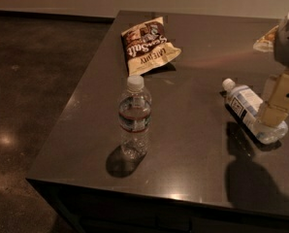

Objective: Knock water bottle over

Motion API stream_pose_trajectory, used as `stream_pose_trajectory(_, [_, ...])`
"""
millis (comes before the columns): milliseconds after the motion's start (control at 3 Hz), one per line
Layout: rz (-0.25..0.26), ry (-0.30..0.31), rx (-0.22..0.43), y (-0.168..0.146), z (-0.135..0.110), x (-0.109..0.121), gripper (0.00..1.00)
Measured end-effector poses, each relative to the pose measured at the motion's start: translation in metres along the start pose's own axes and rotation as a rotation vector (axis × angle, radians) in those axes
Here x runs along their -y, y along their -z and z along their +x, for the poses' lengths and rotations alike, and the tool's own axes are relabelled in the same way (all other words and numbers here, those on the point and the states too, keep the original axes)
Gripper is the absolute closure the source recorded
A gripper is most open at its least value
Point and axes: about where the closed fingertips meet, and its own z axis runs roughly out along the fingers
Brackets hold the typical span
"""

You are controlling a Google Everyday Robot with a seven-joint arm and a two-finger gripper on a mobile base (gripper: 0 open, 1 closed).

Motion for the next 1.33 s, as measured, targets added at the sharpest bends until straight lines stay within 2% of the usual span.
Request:
stream_pose_trajectory(333, [0.0,0.005,0.005,-0.001,-0.006,-0.001,0.0])
stream_pose_trajectory(667, [-0.022,-0.001,0.092,-0.011,-0.025,-0.013,0.0])
stream_pose_trajectory(1333, [-0.105,-0.038,0.312,-0.041,-0.092,-0.045,0.0])
